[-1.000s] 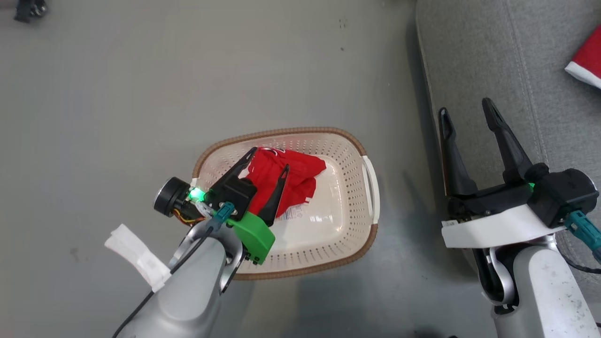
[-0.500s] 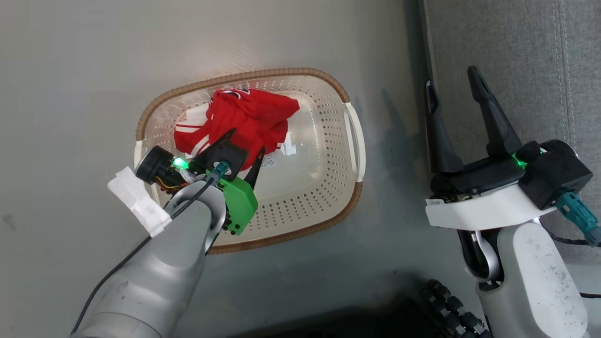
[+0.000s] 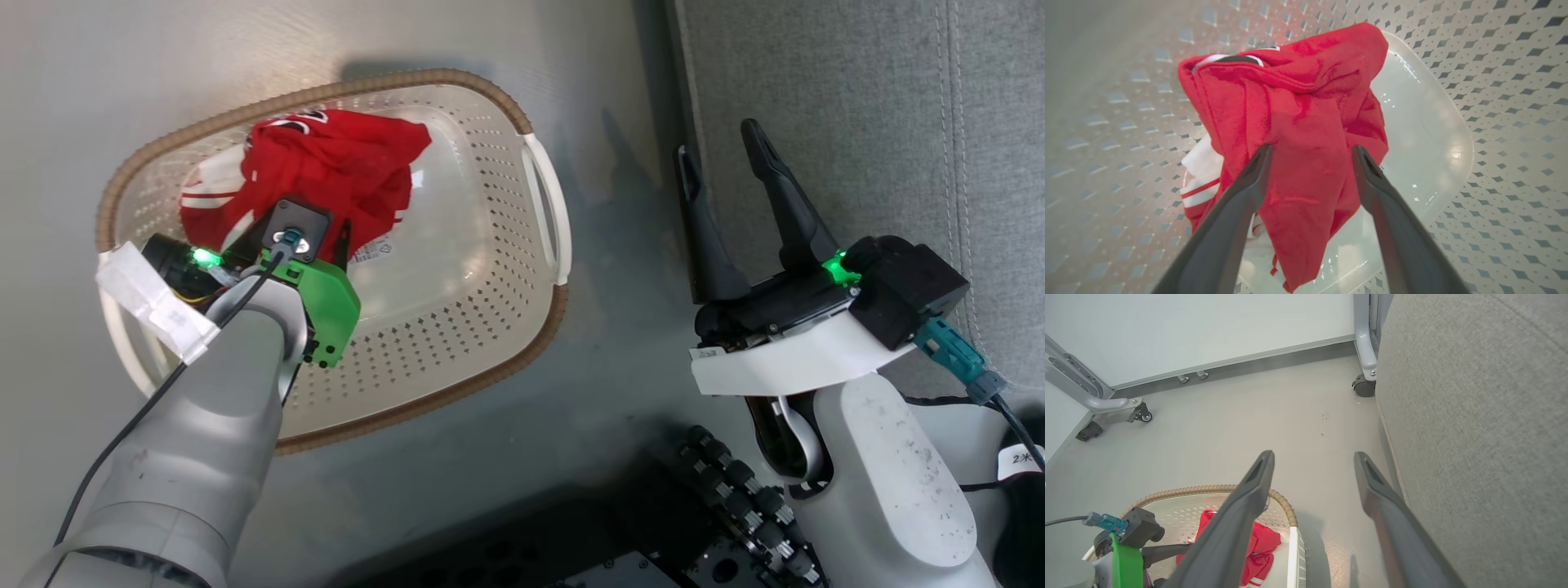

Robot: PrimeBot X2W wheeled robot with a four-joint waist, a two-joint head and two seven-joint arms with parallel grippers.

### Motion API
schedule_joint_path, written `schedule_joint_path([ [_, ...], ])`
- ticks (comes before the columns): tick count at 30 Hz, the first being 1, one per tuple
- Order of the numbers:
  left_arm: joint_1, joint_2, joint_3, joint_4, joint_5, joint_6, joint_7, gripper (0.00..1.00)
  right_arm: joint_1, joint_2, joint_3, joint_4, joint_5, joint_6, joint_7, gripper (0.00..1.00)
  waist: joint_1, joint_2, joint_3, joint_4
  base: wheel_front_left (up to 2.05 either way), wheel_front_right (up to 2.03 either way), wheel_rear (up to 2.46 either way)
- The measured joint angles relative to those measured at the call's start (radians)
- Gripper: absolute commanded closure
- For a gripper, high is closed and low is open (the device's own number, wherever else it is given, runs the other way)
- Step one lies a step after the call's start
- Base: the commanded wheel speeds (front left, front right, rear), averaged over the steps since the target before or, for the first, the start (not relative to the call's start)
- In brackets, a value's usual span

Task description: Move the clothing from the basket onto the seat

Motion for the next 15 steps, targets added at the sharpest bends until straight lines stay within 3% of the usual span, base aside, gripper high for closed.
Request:
schedule_joint_path([
  [8, -0.030, 0.045, 0.017, 0.027, -0.029, 0.034, 0.044, 0.00, -0.013, 0.000, 0.019, -0.011, 0.041, 0.000, -0.003, 0.00, 0.0000, 0.0000, 0.051, -0.048, 0.00, 0.00, 0.00],
  [15, -0.048, 0.072, 0.015, 0.035, -0.041, 0.026, 0.089, 0.00, -0.019, 0.000, 0.044, -0.016, 0.078, 0.000, -0.003, 0.00, -0.0001, 0.0001, 0.086, -0.078, 0.00, 0.00, 0.00],
])
